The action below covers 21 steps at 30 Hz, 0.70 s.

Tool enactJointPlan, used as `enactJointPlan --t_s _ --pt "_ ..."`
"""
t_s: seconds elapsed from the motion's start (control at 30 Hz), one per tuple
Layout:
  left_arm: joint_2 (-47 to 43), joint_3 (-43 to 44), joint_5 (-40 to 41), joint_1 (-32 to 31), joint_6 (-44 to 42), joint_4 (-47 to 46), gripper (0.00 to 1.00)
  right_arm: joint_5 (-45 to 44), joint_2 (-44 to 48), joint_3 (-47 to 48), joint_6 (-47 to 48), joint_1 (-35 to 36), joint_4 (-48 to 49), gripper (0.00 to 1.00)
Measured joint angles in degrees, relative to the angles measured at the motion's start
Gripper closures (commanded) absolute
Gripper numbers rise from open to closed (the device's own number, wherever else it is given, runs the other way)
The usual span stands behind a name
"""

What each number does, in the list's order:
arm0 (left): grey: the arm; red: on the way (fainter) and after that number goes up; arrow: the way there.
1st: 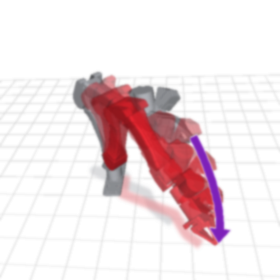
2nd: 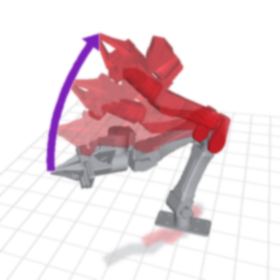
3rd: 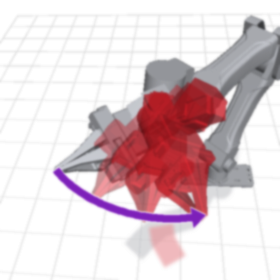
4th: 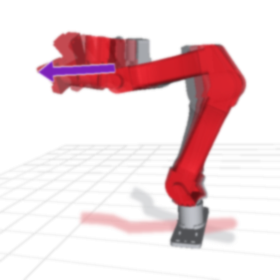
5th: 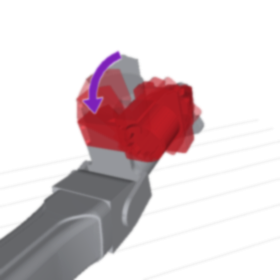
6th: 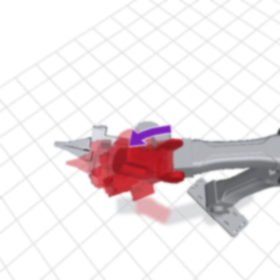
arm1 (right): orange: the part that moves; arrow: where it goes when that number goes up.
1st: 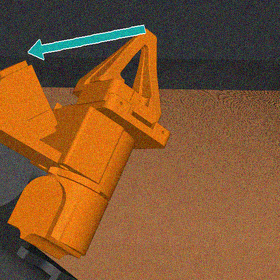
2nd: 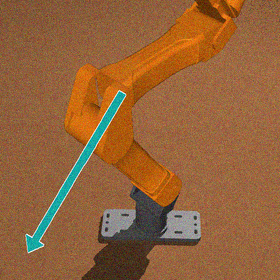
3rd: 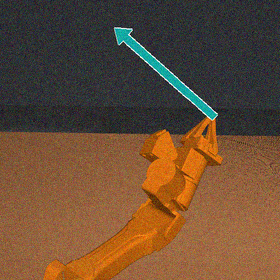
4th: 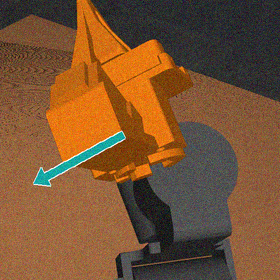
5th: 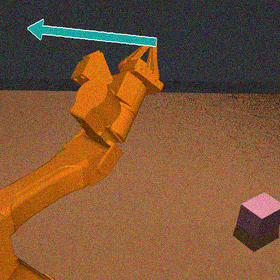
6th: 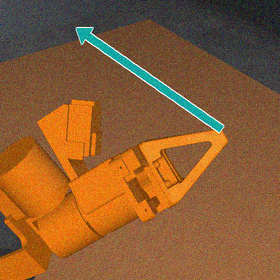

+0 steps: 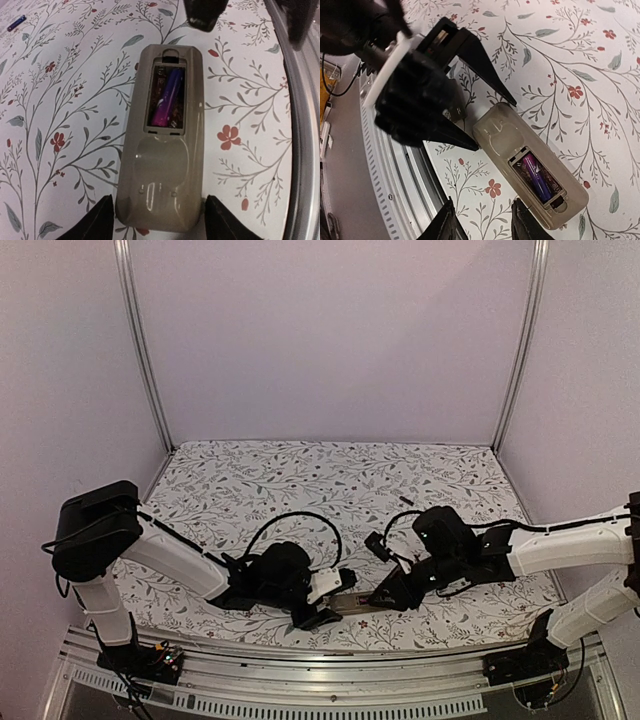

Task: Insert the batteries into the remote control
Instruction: Load the battery into the battery compartment, then adjust the remote control without the battery cover at the center of the board.

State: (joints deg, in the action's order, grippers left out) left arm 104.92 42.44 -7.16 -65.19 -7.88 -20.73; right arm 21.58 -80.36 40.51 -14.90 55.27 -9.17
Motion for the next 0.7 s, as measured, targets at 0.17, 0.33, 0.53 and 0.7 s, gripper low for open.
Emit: enactJointPlan --t_s 0.17,0.33,0.53,0.7 --pt "-0.02 -0.66 -0.07 0.2 -0.28 -0.35 0.33 1.57 4.15 -8.7 15.78 0.81 11.3 0.6" --pt "-1.09 -1.92 -0.26 0.7 -0.11 -1.27 0.32 2.21 3.15 -10.88 30.08 1.7 16.79 0.59" --pt "-2.27 -3.08 -1.18 1.44 0.5 -2.43 0.32 0.96 -4.17 -8.66 40.89 2.03 17.68 0.6" --pt "-2.27 -3.34 -1.64 1.97 0.72 -2.69 0.32 -1.7 -7.5 -6.62 44.89 2.47 17.31 0.6"
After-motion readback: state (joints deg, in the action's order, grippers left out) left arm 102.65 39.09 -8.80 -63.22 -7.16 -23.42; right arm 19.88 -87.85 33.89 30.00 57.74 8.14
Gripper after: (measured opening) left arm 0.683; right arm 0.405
